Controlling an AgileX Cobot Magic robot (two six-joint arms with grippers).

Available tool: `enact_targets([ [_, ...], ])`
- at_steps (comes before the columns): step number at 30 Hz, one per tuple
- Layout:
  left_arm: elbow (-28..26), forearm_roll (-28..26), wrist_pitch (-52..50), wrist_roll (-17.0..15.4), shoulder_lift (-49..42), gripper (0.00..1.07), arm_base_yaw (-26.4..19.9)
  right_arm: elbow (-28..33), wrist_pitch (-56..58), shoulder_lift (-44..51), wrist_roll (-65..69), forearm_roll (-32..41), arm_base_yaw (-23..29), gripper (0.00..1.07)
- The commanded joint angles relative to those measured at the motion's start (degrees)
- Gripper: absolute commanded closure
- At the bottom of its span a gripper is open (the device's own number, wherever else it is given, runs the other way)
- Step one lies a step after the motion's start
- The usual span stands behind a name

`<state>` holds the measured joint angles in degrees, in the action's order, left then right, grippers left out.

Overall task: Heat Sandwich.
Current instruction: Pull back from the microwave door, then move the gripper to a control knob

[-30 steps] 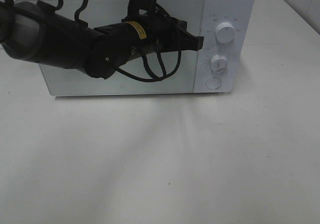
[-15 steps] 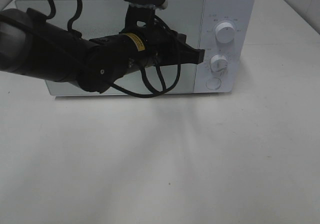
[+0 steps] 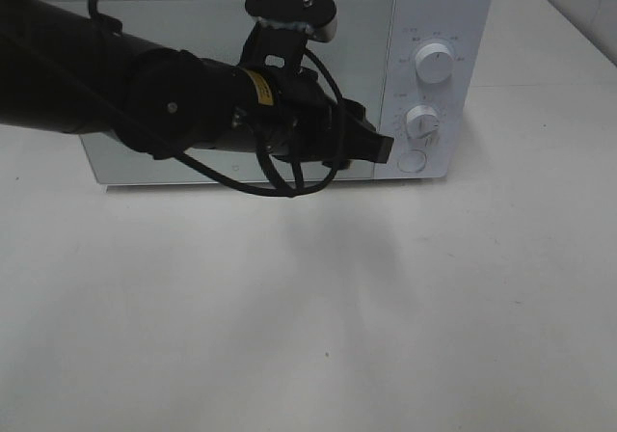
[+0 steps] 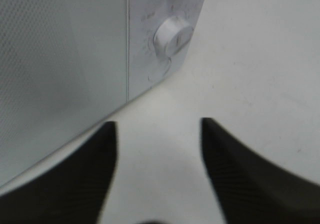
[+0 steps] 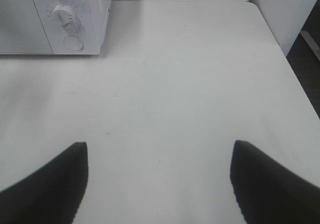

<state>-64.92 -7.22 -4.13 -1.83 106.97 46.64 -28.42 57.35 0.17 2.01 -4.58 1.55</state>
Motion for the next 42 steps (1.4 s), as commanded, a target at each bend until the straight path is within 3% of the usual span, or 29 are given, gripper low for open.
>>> enact_targets([
  [1,0.1,-0.2,9.7,-0.5,-3.2,0.06,0.4,0.0,-0.3,1.7,-0.2,0.1,-0.2,0.32],
  [14,0.1,4.4,31.7,-0.1,-12.1,0.09,0.3,0.0,-0.3,1.7,-0.2,0.1,-0.2,0.32],
  [18,0.0,4.1,36.0,-1.9,-13.5,0.09,-1.2,0.0,-0.3,1.7,-0.2,0.1,-0.2,0.32],
  [28,0.1,3.7,47.9,-2.9,-16.6,0.09,-10.3,0.0,-0.3,1.7,-0.2,0.1,-0.2,0.32],
  [42,0.1,3.7,58.3,-0.3,-22.7,0.09,-26.5,0.0,-0.3,1.7,-0.2,0.1,-0.2,0.32],
])
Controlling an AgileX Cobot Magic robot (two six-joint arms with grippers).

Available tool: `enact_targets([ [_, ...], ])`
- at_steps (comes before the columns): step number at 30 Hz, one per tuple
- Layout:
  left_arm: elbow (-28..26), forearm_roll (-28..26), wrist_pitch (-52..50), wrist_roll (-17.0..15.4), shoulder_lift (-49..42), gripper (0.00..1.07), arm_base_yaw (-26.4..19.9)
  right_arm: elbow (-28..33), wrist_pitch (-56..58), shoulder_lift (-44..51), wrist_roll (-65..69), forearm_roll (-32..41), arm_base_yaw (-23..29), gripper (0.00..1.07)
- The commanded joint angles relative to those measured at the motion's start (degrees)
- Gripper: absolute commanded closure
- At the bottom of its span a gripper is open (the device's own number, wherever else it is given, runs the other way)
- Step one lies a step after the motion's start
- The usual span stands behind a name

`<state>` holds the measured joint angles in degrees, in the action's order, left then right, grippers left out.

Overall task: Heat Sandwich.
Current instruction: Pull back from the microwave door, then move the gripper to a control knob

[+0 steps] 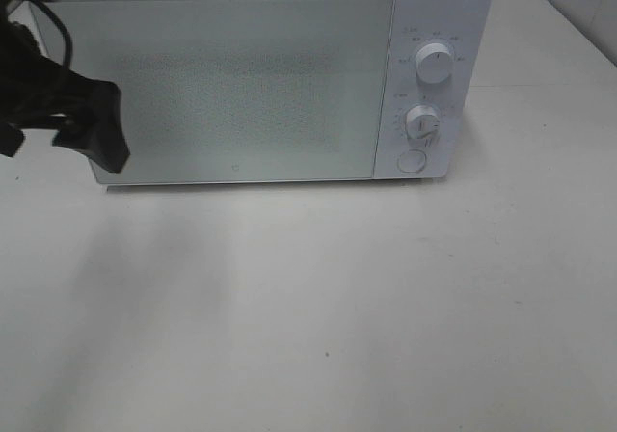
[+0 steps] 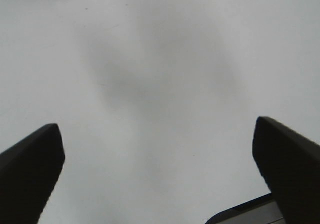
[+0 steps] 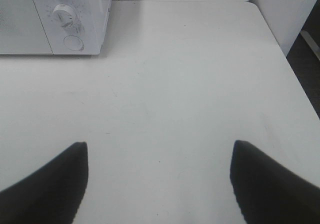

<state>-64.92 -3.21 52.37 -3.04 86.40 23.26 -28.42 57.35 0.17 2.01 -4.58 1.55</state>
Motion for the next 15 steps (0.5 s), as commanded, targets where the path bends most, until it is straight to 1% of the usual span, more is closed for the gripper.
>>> enact_targets([
  [1,0.1,-0.2,3.0,1.7,-3.5,0.09,-5.7,0.0,-0.3,1.7,-0.2,0.1,-0.2,0.32],
  [3,0.1,-0.3,4.1,2.7,-5.1,0.09,-8.1,0.0,-0.3,1.7,-0.2,0.1,-0.2,0.32],
  [4,0.1,-0.3,4.1,2.7,-5.1,0.09,-8.1,0.0,-0.3,1.7,-0.2,0.1,-0.2,0.32],
  [5,0.1,-0.2,4.9,3.0,-6.5,0.09,-10.6,0.0,-0.3,1.7,-0.2,0.1,-0.2,0.32],
  [8,0.1,-0.2,6.2,3.8,-9.0,0.09,-14.2,0.0,-0.3,1.7,-0.2,0.1,-0.2,0.32],
  [9,0.1,-0.2,6.2,3.8,-9.0,0.09,-14.2,0.0,-0.3,1.7,-0.2,0.1,-0.2,0.32],
  [10,0.1,-0.2,7.0,4.0,-10.5,0.09,-15.8,0.0,-0.3,1.7,-0.2,0.1,-0.2,0.32],
  [13,0.1,-0.3,9.1,4.2,-13.9,0.09,-18.9,0.0,-0.3,1.7,-0.2,0.1,-0.2,0.32],
  [15,0.1,-0.3,9.6,4.2,-14.6,0.09,-19.4,0.0,-0.3,1.7,-0.2,0.1,-0.2,0.32],
])
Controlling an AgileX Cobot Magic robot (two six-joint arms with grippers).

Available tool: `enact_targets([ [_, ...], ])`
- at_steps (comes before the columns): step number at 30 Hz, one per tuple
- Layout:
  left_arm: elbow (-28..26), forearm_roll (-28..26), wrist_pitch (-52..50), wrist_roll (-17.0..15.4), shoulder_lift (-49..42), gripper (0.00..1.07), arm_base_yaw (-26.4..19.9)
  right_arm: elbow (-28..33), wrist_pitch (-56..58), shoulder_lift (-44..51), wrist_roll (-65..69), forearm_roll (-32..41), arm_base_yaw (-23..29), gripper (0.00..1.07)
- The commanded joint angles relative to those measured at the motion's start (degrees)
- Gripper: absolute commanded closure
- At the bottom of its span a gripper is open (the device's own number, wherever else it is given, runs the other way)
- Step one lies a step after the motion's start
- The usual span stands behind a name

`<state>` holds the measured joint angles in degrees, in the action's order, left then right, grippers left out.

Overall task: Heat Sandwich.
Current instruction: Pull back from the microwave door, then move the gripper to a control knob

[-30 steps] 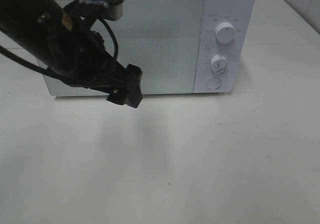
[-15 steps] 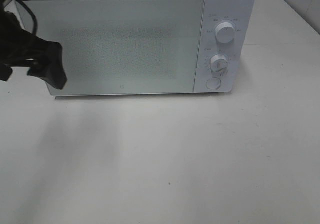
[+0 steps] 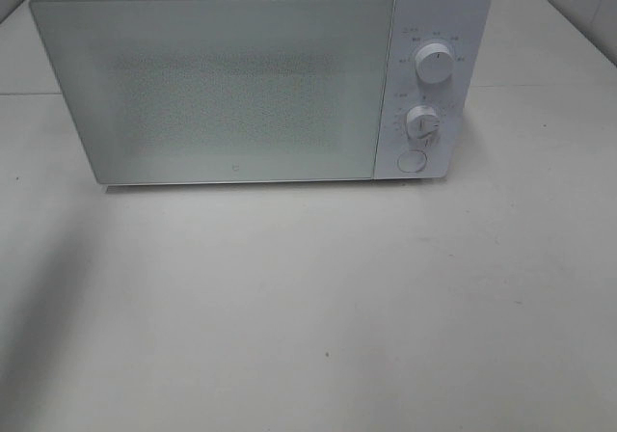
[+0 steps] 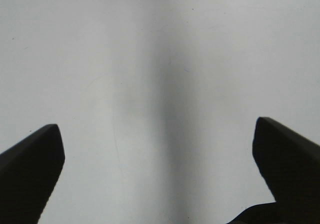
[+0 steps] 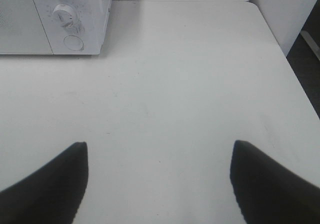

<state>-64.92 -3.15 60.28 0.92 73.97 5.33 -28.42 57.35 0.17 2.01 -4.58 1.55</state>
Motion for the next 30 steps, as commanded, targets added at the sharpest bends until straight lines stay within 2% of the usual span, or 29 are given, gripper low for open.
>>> enact_targets([
  [1,0.1,-0.2,2.1,0.2,-3.0,0.09,-1.7,0.0,-0.3,1.7,-0.2,0.1,-0.2,0.32],
  [7,0.2,0.6,3.4,0.2,-7.3,0.09,-1.9,0.0,-0.3,1.7,-0.2,0.1,-0.2,0.32],
  [10,2.0,0.6,2.9,0.2,-9.2,0.09,-1.9,0.0,-0.3,1.7,-0.2,0.1,-0.2,0.32],
  [12,6.2,0.5,1.9,0.2,-11.9,0.09,-1.9,0.0,-0.3,1.7,-0.2,0.1,-0.2,0.32],
  [14,8.1,0.5,1.3,0.2,-12.9,0.09,-1.9,0.0,-0.3,1.7,-0.2,0.1,-0.2,0.32],
  [17,15.5,0.4,-1.0,0.2,-17.5,0.09,-1.9,0.0,-0.3,1.7,-0.2,0.1,-0.2,0.32],
  [20,18.7,0.2,-1.5,0.2,-20.0,0.09,-1.9,0.0,-0.3,1.7,-0.2,0.1,-0.2,0.32],
  [21,21.8,0.2,-1.5,0.2,-23.0,0.09,-1.9,0.0,-0.3,1.7,-0.2,0.1,-0.2,0.32],
  [25,25.4,0.2,-1.7,0.2,-27.5,0.09,-1.9,0.0,-0.3,1.7,-0.2,0.1,-0.2,0.32],
  [26,27.6,0.2,-2.4,0.2,-31.2,0.09,-1.9,0.0,-0.3,1.7,-0.2,0.1,-0.2,0.32],
  [28,28.4,0.2,-2.7,0.2,-32.8,0.09,-1.9,0.0,-0.3,1.7,-0.2,0.1,-0.2,0.32],
  [30,30.9,0.2,-3.2,0.2,-39.0,0.09,-1.9,0.0,-0.3,1.7,-0.2,0.1,-0.2,0.32],
])
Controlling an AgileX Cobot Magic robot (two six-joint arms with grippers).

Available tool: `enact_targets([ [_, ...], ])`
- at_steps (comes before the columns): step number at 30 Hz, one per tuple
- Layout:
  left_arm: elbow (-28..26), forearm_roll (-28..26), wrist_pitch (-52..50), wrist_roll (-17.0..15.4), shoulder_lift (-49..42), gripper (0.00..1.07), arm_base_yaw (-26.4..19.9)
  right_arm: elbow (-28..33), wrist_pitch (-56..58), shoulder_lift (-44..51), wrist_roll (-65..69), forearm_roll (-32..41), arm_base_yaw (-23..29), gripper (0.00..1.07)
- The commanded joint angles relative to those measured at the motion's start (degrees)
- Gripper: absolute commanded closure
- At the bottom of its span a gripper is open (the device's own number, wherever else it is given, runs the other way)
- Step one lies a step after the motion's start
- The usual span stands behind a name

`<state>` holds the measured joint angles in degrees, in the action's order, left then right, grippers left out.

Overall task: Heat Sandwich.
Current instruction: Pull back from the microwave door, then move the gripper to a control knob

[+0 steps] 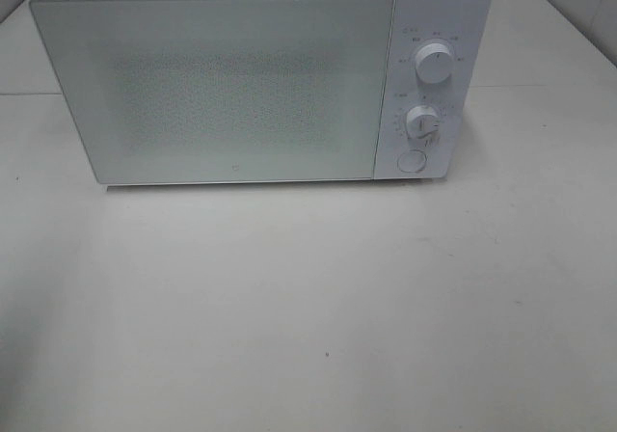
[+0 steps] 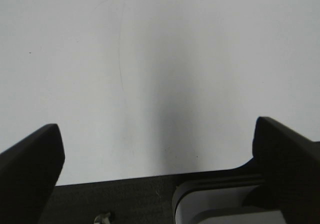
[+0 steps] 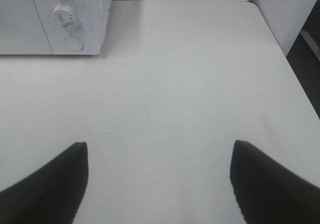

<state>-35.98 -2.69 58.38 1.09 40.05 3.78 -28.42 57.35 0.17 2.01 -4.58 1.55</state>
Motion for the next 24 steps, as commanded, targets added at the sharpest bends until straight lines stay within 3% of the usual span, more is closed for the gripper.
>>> enact_targets([
  [1,2.5,-0.2,-1.3,0.0,-7.0,0.09,-0.3,0.0,-0.3,1.7,-0.2,0.1,-0.2,0.32],
  [11,4.6,-0.2,-0.4,-0.2,-23.7,0.09,-0.3,0.0,-0.3,1.7,-0.2,0.1,-0.2,0.32],
  [24,6.4,-0.3,3.0,-0.6,-35.0,0.09,-0.3,0.0,-0.3,1.7,-0.2,0.1,-0.2,0.32],
])
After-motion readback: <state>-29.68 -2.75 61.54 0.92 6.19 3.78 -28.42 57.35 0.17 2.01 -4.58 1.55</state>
